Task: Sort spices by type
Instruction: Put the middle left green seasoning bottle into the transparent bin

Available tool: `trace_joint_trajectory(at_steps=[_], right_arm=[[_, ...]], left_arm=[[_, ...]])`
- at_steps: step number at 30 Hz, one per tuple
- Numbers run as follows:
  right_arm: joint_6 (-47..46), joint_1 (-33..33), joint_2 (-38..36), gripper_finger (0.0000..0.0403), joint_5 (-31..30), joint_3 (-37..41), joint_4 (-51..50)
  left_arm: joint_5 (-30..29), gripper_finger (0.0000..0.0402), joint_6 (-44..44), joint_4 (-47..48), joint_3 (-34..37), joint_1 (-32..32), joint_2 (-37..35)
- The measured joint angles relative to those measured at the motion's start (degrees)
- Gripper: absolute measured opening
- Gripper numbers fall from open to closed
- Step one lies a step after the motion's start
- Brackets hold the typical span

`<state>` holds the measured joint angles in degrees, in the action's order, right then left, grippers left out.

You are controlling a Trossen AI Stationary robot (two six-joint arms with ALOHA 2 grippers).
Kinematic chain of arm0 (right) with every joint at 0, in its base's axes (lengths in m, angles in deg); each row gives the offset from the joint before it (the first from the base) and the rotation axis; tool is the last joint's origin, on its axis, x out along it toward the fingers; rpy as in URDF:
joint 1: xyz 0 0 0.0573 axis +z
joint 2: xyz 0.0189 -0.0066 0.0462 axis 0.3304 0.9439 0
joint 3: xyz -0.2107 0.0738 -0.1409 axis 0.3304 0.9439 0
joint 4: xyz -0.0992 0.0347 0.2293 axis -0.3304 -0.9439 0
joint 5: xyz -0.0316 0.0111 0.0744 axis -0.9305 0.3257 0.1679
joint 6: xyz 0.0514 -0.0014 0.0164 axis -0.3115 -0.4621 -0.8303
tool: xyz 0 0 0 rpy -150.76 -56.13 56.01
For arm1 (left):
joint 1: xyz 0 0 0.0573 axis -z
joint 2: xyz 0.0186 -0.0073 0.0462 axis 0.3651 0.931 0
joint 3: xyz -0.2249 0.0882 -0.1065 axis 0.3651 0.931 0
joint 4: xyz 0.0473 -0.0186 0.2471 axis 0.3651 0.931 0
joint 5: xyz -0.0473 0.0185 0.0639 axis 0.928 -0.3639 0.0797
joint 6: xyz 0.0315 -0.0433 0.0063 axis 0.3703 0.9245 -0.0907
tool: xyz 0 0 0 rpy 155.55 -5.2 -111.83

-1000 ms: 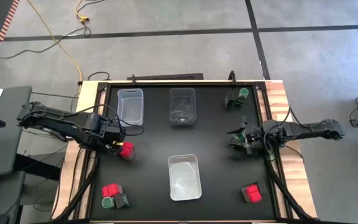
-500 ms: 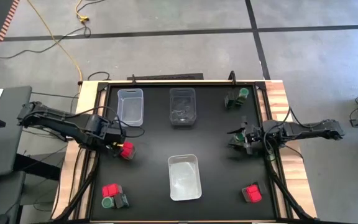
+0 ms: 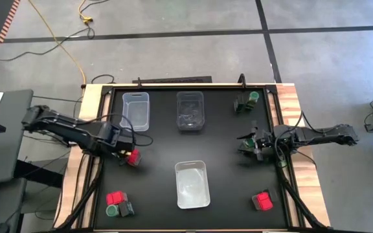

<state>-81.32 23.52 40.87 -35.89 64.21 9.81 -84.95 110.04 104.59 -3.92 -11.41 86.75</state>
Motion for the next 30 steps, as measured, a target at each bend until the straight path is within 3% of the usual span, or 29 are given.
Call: trace_joint_trajectory(at_steps=[11, 21, 30], right_arm=[[0.0, 0.0, 0.0, 0.0277, 0.0, 0.0, 0.0], [0.0, 0.0, 0.0, 0.0277, 0.0, 0.0, 0.0], [0.0, 0.0, 0.0, 0.0277, 0.0, 0.0, 0.0]], left_arm=[[1.4, 0.0285, 0.1, 0.9, 0.0, 0.0, 1.7], [2.0, 0.0191, 2.0, 1.9, -0.1, 0.0, 1.6], [2.6, 0.0191, 6.3, 1.2, -0.1, 0.0, 1.6]])
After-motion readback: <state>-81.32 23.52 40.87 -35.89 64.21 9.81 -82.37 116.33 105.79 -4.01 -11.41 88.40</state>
